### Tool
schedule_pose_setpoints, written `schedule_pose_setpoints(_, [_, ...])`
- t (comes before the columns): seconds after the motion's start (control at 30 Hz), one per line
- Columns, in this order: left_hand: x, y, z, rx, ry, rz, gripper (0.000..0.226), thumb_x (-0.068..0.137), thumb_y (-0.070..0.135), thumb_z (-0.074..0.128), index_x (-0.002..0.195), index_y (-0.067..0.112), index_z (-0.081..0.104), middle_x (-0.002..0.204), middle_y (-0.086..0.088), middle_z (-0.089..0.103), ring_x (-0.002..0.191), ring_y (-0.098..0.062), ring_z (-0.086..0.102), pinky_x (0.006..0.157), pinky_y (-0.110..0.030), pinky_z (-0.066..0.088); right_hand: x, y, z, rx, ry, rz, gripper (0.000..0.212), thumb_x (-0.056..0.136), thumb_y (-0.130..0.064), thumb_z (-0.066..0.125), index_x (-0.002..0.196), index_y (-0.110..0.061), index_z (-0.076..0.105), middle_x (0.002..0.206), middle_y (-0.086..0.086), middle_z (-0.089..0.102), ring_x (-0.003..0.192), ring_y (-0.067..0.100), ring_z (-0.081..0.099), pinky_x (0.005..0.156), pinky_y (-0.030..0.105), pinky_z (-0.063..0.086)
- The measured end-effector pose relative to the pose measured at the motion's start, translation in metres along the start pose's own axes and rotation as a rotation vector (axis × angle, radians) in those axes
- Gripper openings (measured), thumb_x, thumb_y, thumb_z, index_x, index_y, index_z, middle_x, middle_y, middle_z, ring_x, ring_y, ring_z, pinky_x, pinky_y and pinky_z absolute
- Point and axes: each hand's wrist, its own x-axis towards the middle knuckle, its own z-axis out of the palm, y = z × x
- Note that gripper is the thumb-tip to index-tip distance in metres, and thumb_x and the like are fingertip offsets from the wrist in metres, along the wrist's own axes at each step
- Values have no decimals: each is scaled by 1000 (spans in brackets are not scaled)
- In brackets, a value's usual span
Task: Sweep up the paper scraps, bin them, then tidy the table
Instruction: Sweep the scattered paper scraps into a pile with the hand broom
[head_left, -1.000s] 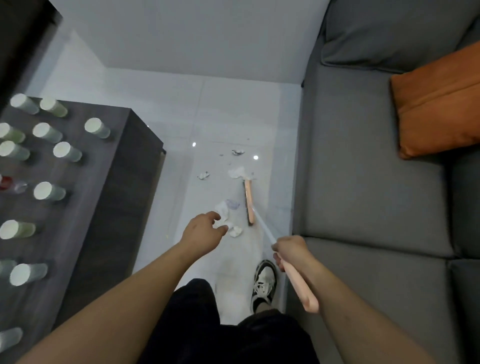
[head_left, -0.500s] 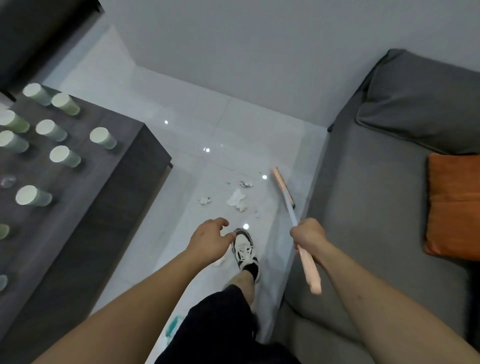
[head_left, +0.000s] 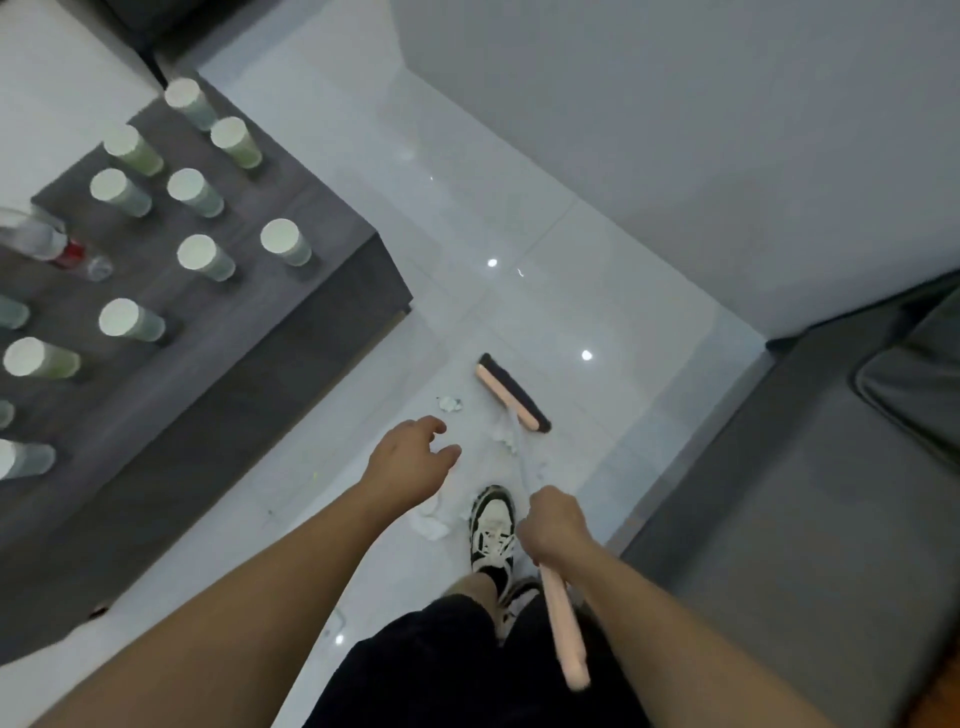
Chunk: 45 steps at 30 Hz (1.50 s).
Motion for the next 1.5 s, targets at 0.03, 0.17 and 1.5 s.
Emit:
schedule_pose_setpoints(0.03, [-4,-1,-2,-23,9,-22,45,90,47,56,129,26,53,125,2,58,109,-18,56,85,-30,44,-5,-5,9,-42,-46,-35,6,86,-9,53,89,-6,57,98,10,63,86,24,64,61,25,45])
schedule_pose_setpoints(0.17, [-31,-9,-10,-96,83,-115,42,90,45,56,127,26,55,123,1,60,107,-18,56,88,-32,48,-21,-19,21,-112,-205,-131,5,83,-7,54,78,-8,54,82,5,57,80,22,57,62,23,41])
schedule_pose_setpoints(1.5, [-363,-374,112,-649,536,-696,39,91,40,59,125,21,58,116,-2,62,94,-18,56,78,-26,37,-227,-35,408,30,-419,102,12,91,1,48,85,1,58,59,12,52,40,21,45,35,18,38])
